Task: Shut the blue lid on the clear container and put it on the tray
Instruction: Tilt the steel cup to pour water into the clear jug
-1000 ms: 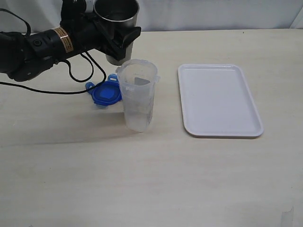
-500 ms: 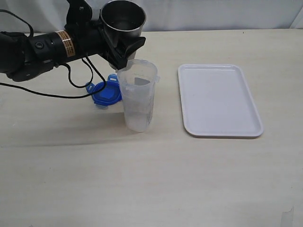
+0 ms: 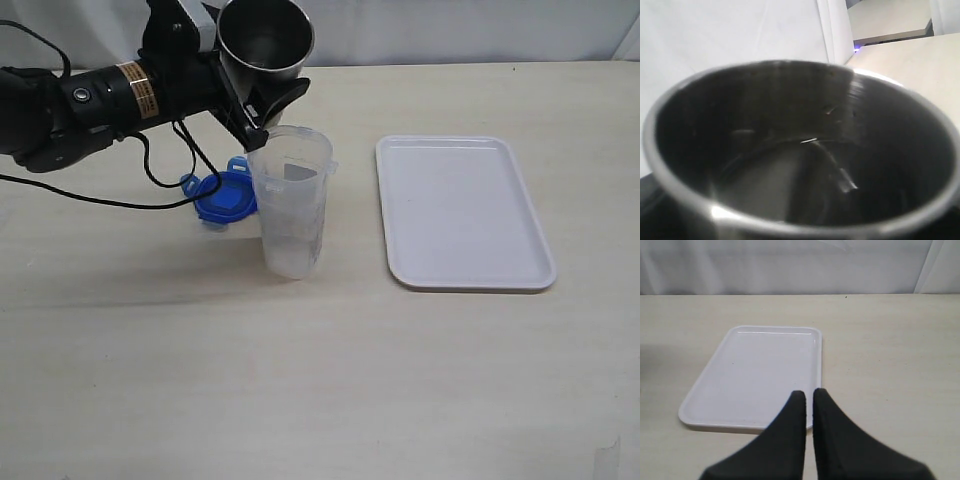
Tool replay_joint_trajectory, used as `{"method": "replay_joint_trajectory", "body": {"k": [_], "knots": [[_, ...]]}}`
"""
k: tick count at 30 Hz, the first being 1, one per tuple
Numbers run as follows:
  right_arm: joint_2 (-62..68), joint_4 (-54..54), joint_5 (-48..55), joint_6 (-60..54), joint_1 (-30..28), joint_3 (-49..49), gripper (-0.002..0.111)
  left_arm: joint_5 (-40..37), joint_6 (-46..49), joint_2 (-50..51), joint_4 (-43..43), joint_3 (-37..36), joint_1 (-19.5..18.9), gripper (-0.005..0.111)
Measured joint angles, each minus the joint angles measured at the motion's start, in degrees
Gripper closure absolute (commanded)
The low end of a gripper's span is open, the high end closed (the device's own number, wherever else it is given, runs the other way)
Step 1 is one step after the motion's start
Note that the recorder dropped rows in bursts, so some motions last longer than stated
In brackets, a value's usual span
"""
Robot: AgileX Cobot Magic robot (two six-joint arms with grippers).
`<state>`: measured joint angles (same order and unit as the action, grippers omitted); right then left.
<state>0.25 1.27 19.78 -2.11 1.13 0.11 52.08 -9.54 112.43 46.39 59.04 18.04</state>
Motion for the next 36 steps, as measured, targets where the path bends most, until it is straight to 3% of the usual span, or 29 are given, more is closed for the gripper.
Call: {"method": "replay_joint_trajectory", "body": {"k": [36], "knots": [[0.0, 0.0, 0.0, 0.0, 0.0, 0.0, 0.103, 0.0, -2.6, -1.4, -1.2, 0.0, 0.0, 0.107]]}}
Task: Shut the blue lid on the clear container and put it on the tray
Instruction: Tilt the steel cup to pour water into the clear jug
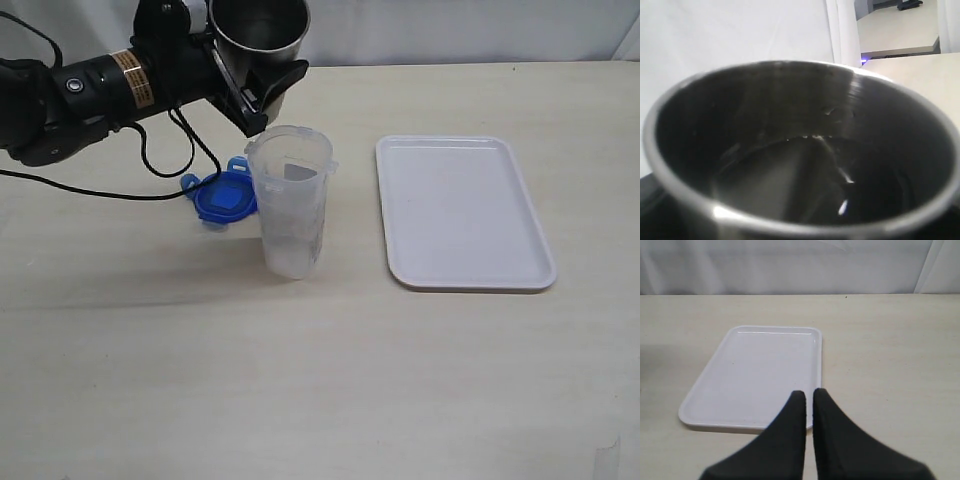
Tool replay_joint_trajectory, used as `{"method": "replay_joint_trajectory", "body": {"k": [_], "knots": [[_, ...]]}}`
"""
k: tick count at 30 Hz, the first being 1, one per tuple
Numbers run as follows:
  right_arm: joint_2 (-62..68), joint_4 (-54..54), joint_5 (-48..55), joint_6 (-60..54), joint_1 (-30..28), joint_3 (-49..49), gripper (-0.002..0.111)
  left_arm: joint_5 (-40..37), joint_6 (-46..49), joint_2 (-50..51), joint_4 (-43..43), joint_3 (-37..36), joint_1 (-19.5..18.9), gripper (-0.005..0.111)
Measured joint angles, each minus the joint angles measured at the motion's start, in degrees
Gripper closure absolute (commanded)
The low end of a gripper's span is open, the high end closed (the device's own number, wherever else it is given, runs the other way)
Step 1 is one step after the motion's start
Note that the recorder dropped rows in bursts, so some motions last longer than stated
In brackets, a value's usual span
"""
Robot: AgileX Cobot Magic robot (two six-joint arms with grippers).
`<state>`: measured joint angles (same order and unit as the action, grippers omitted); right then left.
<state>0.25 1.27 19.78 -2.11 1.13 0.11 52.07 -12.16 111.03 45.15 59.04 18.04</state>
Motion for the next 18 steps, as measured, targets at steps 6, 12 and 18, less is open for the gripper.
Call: {"method": "replay_joint_trajectory", "body": {"k": [6, 12, 18], "knots": [[0.0, 0.0, 0.0, 0.0, 0.0, 0.0, 0.103, -1.7, -2.3, -1.8, 2.6, 0.0, 0.0, 0.107], [0.0, 0.0, 0.0, 0.0, 0.0, 0.0, 0.103, -1.8, -2.8, -2.8, 3.5, 0.0, 0.0, 0.107], [0.0, 0.0, 0.0, 0.0, 0.0, 0.0, 0.103, -2.2, -2.8, -2.8, 8.8, 0.0, 0.0, 0.107]]}}
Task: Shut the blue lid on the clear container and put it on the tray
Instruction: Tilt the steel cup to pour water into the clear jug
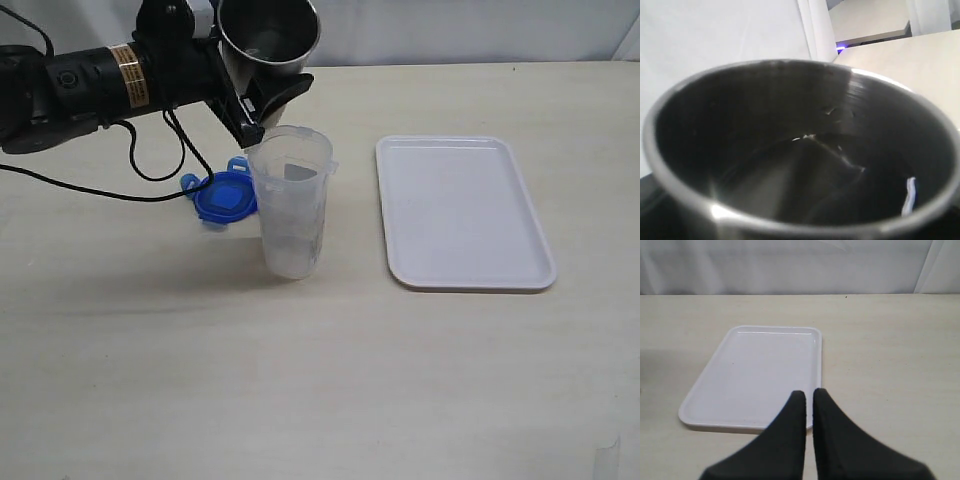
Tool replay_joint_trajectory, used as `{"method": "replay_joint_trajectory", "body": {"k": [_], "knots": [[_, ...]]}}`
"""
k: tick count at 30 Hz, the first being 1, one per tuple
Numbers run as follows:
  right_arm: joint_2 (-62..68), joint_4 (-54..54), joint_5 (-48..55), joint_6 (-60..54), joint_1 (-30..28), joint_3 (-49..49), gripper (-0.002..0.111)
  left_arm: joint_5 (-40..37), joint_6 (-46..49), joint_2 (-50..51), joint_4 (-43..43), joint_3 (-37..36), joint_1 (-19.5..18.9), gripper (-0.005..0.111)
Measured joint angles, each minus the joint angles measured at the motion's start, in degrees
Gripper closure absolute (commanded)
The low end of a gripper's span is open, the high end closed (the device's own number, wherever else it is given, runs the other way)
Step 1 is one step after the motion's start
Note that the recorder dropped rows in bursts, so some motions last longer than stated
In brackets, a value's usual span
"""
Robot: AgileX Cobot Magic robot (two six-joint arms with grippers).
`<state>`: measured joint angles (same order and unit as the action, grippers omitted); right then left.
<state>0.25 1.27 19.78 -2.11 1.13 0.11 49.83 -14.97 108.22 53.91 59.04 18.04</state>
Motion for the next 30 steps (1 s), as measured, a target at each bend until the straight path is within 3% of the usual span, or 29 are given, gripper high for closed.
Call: {"method": "replay_joint_trajectory", "body": {"k": [14, 30], "knots": [[0.0, 0.0, 0.0, 0.0, 0.0, 0.0, 0.103, -0.9, 6.5, 0.0, 1.4, 0.0, -0.6, 0.107], [0.0, 0.0, 0.0, 0.0, 0.0, 0.0, 0.103, -0.9, 7.0, 0.0, 1.5, 0.0, -2.1, 0.107]]}}
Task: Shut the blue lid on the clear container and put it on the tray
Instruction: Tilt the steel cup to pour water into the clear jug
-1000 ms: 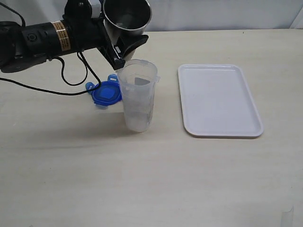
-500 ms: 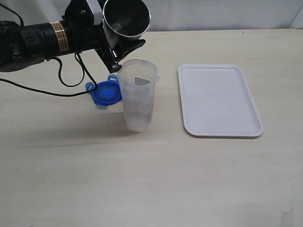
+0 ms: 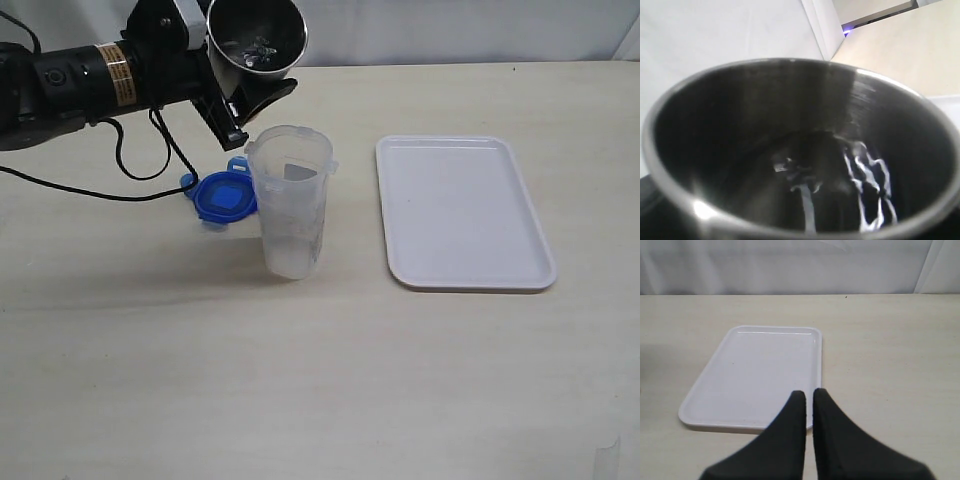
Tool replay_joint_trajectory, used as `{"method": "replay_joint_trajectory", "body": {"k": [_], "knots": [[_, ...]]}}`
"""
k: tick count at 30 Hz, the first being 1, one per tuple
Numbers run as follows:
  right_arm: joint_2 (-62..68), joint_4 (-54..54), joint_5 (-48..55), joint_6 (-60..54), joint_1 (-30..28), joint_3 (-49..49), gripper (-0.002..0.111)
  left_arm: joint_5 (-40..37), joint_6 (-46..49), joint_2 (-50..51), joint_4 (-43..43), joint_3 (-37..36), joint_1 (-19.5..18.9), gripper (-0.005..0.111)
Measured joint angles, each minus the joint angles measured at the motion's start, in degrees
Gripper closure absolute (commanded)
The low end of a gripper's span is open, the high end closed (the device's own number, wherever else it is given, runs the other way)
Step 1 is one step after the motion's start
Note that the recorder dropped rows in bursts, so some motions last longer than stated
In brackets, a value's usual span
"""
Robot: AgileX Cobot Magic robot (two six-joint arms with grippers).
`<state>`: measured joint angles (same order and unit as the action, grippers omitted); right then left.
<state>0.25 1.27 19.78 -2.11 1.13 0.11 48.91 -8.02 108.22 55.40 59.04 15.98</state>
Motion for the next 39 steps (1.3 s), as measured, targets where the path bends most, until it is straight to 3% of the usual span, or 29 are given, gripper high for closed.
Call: {"method": "replay_joint_trajectory", "body": {"k": [39], "knots": [[0.0, 0.0, 0.0, 0.0, 0.0, 0.0, 0.103, 0.0, 15.0, 0.0, 1.5, 0.0, 0.0, 0.107]]}}
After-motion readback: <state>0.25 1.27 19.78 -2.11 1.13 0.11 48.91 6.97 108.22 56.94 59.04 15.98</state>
